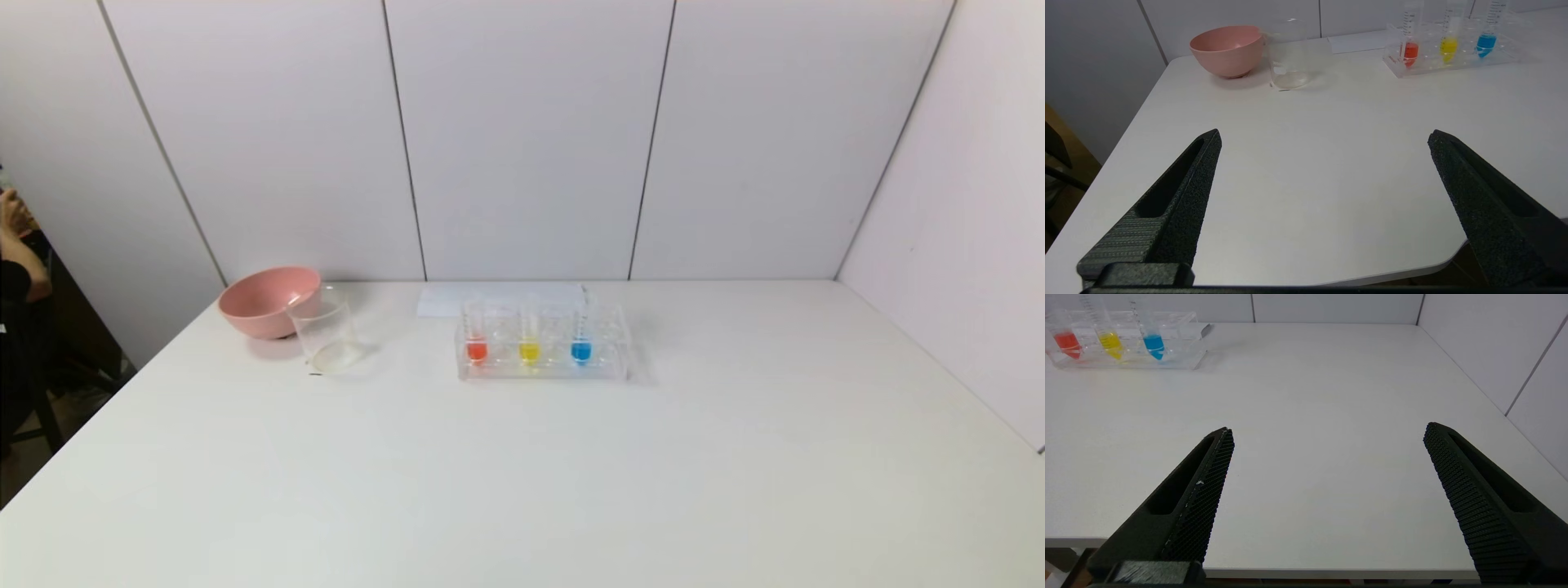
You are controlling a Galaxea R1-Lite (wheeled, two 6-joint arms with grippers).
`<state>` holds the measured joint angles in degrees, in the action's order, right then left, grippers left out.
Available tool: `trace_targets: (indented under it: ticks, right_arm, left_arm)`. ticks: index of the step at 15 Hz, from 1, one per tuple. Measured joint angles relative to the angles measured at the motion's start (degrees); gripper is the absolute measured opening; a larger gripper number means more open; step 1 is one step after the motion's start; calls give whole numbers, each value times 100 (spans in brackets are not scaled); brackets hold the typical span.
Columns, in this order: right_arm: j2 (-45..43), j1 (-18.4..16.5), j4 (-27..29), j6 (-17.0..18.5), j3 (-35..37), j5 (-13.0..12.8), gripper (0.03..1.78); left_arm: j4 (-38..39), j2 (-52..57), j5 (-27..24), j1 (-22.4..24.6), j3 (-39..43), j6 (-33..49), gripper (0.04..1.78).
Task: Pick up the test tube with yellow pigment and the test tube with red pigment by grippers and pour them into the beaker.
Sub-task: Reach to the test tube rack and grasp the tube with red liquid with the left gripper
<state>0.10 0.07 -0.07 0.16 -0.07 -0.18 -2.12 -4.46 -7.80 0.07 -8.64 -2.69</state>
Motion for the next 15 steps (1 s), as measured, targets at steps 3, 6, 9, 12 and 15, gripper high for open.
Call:
trace_targets:
  ticks: [3, 6, 9, 12, 15]
  right_arm:
    - [0, 0, 0, 2, 0, -2, 170]
    - [0, 0, 0, 2, 0, 0, 170]
    - [0, 0, 0, 2, 0, 0, 170]
    - [0, 0, 0, 2, -2, -2, 170]
    - [0, 0, 0, 2, -2, 2, 170]
  left_arm:
    - [91, -494, -171, 0, -351, 135, 177]
    - [571, -1133, -407, 9, -612, 234, 177]
    - [1157, -1866, -438, 15, -792, 262, 177]
    - [1758, -2676, -446, 11, -907, 343, 177]
    - [2483, -3591, -444, -5, -996, 373, 177]
